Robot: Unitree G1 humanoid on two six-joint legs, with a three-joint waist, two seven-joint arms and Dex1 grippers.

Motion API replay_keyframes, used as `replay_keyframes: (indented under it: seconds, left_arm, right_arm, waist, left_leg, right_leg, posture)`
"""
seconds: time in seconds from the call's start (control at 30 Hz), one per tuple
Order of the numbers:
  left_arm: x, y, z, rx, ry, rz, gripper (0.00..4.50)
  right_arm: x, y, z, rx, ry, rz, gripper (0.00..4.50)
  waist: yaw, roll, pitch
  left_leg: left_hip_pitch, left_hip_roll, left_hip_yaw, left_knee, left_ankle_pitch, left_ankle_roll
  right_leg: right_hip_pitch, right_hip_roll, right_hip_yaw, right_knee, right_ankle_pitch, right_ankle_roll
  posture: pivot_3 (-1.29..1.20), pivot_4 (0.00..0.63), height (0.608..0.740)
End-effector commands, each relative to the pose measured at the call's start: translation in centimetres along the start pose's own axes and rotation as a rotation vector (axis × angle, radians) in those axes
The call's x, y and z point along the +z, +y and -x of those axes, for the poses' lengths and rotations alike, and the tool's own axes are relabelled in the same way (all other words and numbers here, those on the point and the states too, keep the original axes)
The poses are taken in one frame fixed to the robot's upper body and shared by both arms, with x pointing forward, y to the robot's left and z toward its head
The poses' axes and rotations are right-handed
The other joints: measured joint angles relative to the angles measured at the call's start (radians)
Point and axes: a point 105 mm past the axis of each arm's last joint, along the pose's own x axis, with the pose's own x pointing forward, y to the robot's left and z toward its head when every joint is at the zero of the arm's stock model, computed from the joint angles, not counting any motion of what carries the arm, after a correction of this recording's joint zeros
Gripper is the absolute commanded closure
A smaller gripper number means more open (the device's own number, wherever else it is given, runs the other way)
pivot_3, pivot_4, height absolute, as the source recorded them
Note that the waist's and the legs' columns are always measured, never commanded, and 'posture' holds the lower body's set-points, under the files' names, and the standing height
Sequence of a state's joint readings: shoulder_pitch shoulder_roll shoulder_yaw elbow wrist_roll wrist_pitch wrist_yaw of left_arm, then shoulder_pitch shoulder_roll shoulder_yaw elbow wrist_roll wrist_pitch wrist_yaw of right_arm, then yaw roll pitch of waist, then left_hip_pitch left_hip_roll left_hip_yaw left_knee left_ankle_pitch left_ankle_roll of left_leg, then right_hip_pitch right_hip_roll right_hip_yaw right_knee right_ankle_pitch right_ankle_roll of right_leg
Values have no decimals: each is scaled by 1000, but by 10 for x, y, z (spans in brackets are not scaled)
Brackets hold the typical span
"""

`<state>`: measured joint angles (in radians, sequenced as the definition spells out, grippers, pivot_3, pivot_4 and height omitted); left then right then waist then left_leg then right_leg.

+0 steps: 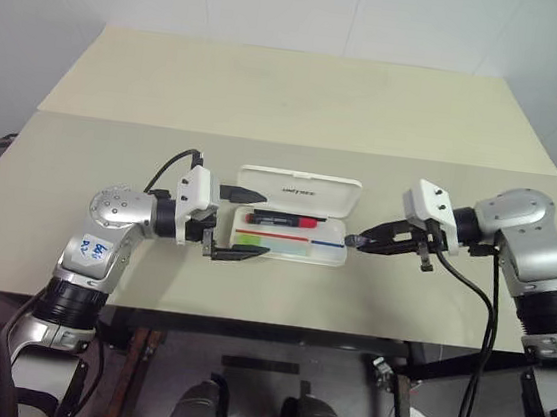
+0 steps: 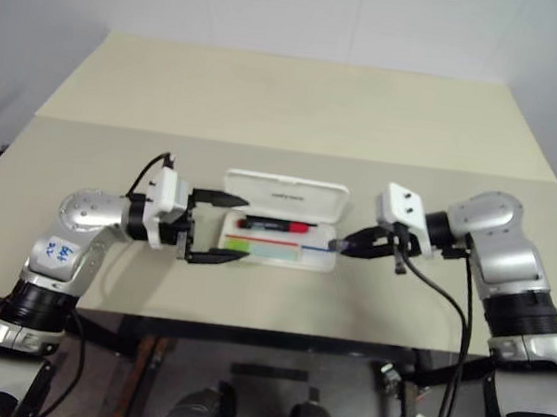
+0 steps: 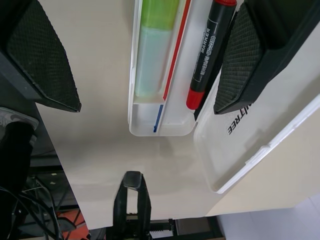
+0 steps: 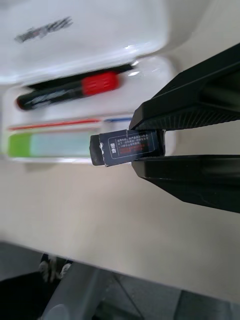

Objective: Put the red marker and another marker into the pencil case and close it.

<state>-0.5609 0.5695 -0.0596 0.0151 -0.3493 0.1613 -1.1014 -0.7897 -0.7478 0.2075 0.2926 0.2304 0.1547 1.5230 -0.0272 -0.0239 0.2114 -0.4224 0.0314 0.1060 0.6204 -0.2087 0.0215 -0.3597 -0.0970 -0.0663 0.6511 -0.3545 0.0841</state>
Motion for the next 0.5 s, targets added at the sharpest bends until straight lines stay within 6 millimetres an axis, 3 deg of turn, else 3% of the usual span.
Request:
replay_keyframes:
  seconds: [0.03,0.5]
  left_arm:
    - [9,-5,4,-1,-20,-29,0]
    - [7,-8,10,13,-2,-17,0]
  right_arm:
    - [4,4,-8,19,-19,19,4137]
    - [-5,-8,-29,-14,-25,-4,4137]
  waist:
    - [0,0,0]
    - [0,0,0]
  left_leg:
    - [0,0,0,0,0,0]
    - [0,0,0,-1,0,0]
  right_leg:
    - [0,0,0,0,0,0]
    - [-1,0,0,0,0,0]
  posture:
    - [0,150,740]
    - [0,150,740]
